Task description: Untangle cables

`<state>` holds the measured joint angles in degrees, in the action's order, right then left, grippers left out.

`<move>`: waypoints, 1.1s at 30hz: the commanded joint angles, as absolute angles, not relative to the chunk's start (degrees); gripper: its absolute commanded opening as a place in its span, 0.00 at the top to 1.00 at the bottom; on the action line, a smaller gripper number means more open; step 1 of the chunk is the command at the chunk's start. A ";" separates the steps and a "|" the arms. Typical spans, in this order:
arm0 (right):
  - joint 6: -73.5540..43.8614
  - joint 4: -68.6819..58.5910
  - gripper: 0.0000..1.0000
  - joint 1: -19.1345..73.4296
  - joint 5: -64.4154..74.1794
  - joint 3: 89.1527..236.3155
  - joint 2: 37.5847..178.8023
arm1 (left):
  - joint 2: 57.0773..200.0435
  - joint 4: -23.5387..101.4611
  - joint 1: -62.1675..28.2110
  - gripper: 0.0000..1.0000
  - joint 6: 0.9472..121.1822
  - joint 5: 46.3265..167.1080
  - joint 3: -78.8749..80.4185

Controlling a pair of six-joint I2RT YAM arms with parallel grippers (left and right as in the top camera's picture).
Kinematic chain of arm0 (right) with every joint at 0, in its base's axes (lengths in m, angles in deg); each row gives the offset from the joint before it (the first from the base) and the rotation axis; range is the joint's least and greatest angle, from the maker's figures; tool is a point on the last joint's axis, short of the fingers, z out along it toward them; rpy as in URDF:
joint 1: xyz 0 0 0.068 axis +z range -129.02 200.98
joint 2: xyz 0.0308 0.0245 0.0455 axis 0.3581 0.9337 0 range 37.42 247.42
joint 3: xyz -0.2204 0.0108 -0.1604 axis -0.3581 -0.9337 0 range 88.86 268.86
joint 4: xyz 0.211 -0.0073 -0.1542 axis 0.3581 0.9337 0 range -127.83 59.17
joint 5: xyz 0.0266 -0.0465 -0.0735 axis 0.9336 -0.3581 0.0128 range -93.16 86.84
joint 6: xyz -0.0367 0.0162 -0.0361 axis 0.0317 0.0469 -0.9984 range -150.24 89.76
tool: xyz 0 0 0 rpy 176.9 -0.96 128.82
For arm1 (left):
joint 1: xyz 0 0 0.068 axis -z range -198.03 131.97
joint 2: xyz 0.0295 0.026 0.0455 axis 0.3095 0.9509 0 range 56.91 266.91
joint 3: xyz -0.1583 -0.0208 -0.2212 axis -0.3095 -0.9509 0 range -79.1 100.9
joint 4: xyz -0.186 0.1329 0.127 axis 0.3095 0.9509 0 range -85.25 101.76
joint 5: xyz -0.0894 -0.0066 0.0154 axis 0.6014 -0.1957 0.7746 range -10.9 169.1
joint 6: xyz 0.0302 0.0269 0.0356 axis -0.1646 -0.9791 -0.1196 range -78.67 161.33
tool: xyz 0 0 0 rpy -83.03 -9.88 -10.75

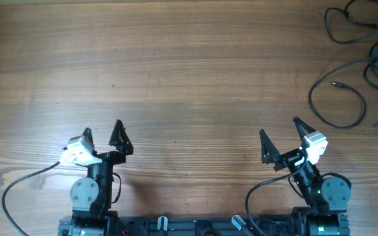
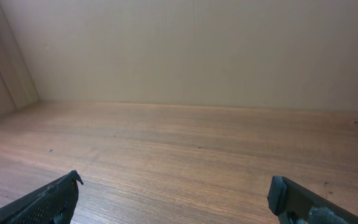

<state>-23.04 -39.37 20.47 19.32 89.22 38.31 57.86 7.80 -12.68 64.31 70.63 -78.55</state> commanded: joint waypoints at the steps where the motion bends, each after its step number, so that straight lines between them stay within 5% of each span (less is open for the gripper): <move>1: -23.90 -39.66 0.00 20.80 20.02 89.15 37.69 | 57.10 8.20 -14.67 0.00 63.22 71.13 -78.77; 14: -23.90 -39.66 0.00 20.80 20.02 89.15 37.69 | 57.10 7.61 -14.67 0.00 61.16 70.94 -78.77; 21: -23.90 -39.66 0.00 20.80 20.02 89.15 37.69 | 57.10 -12.17 -14.56 0.00 62.56 71.27 -78.77; 27: -23.87 -39.66 0.00 20.80 20.02 89.15 37.69 | 57.10 5.68 -14.56 0.00 64.14 71.11 -78.77; 33: -23.87 -39.66 0.00 20.80 20.00 89.15 37.69 | 57.10 8.26 -14.39 0.00 64.11 72.01 -78.77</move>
